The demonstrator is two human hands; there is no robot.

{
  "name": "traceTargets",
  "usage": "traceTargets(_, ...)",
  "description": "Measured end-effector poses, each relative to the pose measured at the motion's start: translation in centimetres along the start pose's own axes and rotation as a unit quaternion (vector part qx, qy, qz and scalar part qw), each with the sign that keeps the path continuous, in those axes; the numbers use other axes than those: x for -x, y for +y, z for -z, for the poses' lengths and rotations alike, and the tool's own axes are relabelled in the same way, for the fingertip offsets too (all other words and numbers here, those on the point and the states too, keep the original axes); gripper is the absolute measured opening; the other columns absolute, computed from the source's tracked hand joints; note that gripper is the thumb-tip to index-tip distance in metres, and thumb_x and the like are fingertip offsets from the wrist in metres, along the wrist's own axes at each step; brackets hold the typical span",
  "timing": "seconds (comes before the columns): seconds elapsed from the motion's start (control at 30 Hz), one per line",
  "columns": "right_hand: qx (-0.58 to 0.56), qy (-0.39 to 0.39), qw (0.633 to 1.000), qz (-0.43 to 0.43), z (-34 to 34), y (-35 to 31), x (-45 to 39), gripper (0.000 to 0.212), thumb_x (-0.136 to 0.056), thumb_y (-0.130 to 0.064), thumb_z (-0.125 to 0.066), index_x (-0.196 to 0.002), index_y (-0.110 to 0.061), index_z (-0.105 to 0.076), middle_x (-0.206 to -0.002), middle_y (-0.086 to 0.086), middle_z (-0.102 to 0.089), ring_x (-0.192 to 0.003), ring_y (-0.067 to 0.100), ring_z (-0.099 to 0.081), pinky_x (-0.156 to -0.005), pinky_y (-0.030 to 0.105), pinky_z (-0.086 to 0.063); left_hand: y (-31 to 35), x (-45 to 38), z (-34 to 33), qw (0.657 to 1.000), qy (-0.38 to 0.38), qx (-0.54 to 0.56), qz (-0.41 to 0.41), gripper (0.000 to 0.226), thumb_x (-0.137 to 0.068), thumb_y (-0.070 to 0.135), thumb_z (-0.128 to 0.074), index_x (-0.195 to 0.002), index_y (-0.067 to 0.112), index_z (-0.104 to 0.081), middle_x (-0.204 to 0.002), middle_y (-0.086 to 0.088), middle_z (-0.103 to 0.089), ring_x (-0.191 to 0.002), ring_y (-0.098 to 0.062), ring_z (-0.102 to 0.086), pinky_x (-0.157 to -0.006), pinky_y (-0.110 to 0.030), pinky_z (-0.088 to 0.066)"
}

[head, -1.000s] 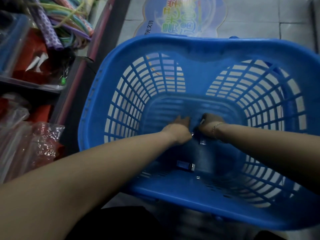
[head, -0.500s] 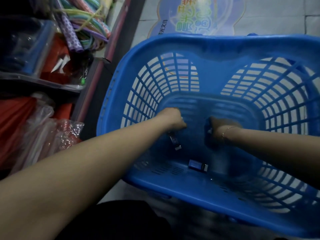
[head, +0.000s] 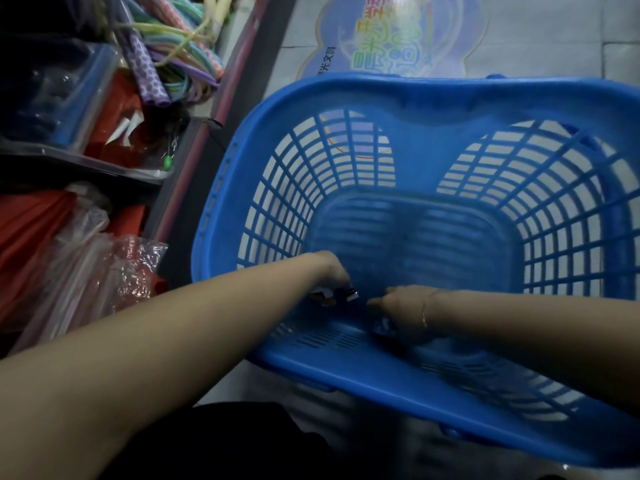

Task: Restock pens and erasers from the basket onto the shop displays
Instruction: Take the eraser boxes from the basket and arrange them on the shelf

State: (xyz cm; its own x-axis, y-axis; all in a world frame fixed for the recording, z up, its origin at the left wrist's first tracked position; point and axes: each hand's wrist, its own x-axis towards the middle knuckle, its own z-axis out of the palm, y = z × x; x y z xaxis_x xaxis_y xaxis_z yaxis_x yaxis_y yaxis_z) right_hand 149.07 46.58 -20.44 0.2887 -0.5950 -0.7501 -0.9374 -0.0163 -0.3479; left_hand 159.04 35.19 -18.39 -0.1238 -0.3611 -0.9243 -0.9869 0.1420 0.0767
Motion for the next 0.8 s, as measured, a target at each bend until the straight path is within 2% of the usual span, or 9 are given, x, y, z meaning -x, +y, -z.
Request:
traceTargets(0.1,0.136,0.004,0.99,0.023,-0.9,-0.4,-0.3,0.045,-0.1,-0.035,-0.036,-0.143,-0.025,-0.027,-0.134,0.012,-0.043,-0.11,0.034,-0.057,-0.08,0.038,-0.045,0.0,-0.4,-0.3,0.998,0.05,-0.022,-0.016,0.036,-0.09,0.046,-0.058,-0.093,0.01,-0.055,-0.067,-0.006,-0.055,-0.058,-0.019,-0.055,-0.037,-0.019,-0.041)
traceTargets(0.27,0.198,0.039,0.979,0.031,-1.1,-0.3,-0.8,0.047,-0.101,-0.025,-0.036,-0.145,-0.025,-0.02,-0.13,0.016,-0.047,-0.103,0.034,-0.06,-0.066,0.036,-0.04,-0.2,-1.4,-1.6,0.95,0.168,-0.249,-0.08,0.047,-0.088,0.049,-0.059,-0.119,0.013,-0.055,-0.116,-0.007,-0.061,-0.105,-0.027,-0.061,-0.077,-0.031,-0.047)
traceTargets(0.4,0.145,0.063,0.987,-0.036,0.0,1.0,-1.0,0.05,-0.099,-0.019,-0.039,-0.146,-0.022,-0.023,-0.138,0.016,-0.044,-0.118,0.035,-0.053,-0.085,0.041,-0.044,0.4,-2.1,-1.8,0.917,0.164,-0.35,-0.096,0.048,-0.091,0.045,-0.055,-0.125,0.012,-0.049,-0.125,-0.009,-0.056,-0.111,-0.028,-0.058,-0.077,-0.034,-0.045)
traceTargets(0.47,0.058,0.093,0.989,-0.099,1.6,2.6,-0.9,0.044,-0.1,-0.025,-0.035,-0.144,-0.02,-0.033,-0.144,0.012,-0.042,-0.128,0.032,-0.044,-0.1,0.038,-0.038,0.3,-2.3,-1.1,0.933,0.145,-0.318,-0.089,0.047,-0.088,0.044,-0.059,-0.125,0.016,-0.05,-0.125,-0.007,-0.056,-0.112,-0.026,-0.057,-0.082,-0.034,-0.047)
traceTargets(0.53,-0.006,0.114,0.98,-0.163,3.8,4.0,0.0,0.038,-0.097,-0.028,-0.043,-0.133,-0.021,-0.05,-0.138,0.008,-0.051,-0.124,0.028,-0.049,-0.098,0.033,-0.04,0.2,-1.9,0.3,0.965,0.148,-0.185,-0.113,0.037,-0.085,0.037,-0.063,-0.117,0.02,-0.057,-0.111,-0.003,-0.064,-0.099,-0.02,-0.062,-0.079,-0.026,-0.049)
traceTargets(0.6,-0.118,0.138,0.958,-0.22,6.2,5.0,2.1,0.024,-0.085,-0.025,-0.057,-0.107,-0.02,-0.063,-0.117,0.008,-0.066,-0.099,0.025,-0.064,-0.081,0.028,-0.049,0.6,0.2,2.1,0.974,0.155,0.07,-0.151,0.018,-0.084,0.022,-0.066,-0.1,0.016,-0.062,-0.08,0.0,-0.066,-0.062,-0.01,-0.062,-0.052,-0.015,-0.048)
traceTargets(0.67,-0.353,0.193,0.882,-0.244,8.9,4.9,5.4,0.003,-0.075,-0.012,-0.061,-0.072,-0.013,-0.061,-0.071,0.01,-0.072,-0.053,0.019,-0.062,-0.05,0.019,-0.045,1.3,3.7,4.0,0.912,0.163,0.349,-0.144,0.006,-0.085,0.012,-0.062,-0.084,0.014,-0.058,-0.066,-0.003,-0.06,-0.043,-0.008,-0.052,-0.033,-0.013,-0.036)
traceTargets(0.7,-0.482,0.228,0.812,-0.238,10.5,4.3,7.4,0.014,-0.073,-0.007,-0.061,-0.06,-0.011,-0.056,-0.05,0.006,-0.064,-0.036,0.015,-0.052,-0.039,0.014,-0.038,1.6,6.2,5.0,0.86,0.151,0.466,-0.141,0.011,-0.087,0.01,-0.059,-0.078,0.015,-0.055,-0.066,-0.004,-0.057,-0.044,-0.009,-0.048,-0.031,-0.012,-0.031)
traceTargets(0.8,-0.812,0.27,0.5,-0.131,16.2,0.1,14.4,0.025,-0.082,-0.001,-0.053,-0.059,-0.009,-0.047,-0.039,0.0,-0.048,-0.028,0.006,-0.038,-0.033,0.009,-0.029,1.6,15.7,8.7,0.687,0.059,0.706,-0.158,0.02,-0.093,0.015,-0.05,-0.074,0.014,-0.051,-0.068,0.0,-0.053,-0.047,-0.004,-0.042,-0.029,-0.01,-0.024)
